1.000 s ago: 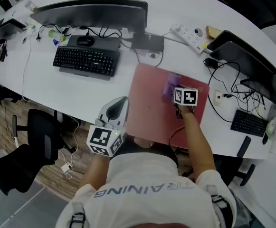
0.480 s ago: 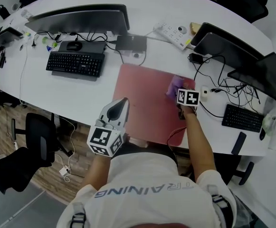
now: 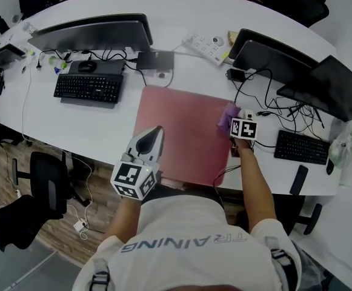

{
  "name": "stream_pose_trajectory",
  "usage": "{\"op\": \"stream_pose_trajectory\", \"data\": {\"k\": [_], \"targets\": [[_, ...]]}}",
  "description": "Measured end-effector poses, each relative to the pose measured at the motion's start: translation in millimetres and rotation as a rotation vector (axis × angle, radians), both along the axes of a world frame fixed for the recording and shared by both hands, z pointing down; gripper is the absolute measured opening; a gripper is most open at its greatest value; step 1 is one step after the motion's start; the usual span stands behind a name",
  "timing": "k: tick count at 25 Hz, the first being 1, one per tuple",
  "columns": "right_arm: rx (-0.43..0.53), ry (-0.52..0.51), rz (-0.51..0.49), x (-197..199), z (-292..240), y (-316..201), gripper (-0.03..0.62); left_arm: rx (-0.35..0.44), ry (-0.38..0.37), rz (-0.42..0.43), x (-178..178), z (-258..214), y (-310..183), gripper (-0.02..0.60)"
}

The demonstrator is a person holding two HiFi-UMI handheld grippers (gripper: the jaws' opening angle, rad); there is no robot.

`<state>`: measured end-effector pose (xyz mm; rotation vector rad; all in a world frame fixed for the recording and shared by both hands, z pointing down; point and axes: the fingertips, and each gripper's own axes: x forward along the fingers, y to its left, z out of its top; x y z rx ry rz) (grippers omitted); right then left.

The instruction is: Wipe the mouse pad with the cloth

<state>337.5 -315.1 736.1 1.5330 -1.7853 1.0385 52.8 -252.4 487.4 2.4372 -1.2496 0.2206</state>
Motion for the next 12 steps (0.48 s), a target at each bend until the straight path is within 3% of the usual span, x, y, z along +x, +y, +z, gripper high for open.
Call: {"op": "stream_pose_trajectory", "data": {"k": [5, 12], "targets": [[0.059, -0.025, 0.022, 4, -22, 6, 0.097, 0.014, 0.009, 0.001, -1, -7, 0, 0.031], [0.281, -0.136, 0.032, -28, -108, 13, 0.097, 0.027, 0.010, -0.013, -25, -16, -4, 0.031]]}}
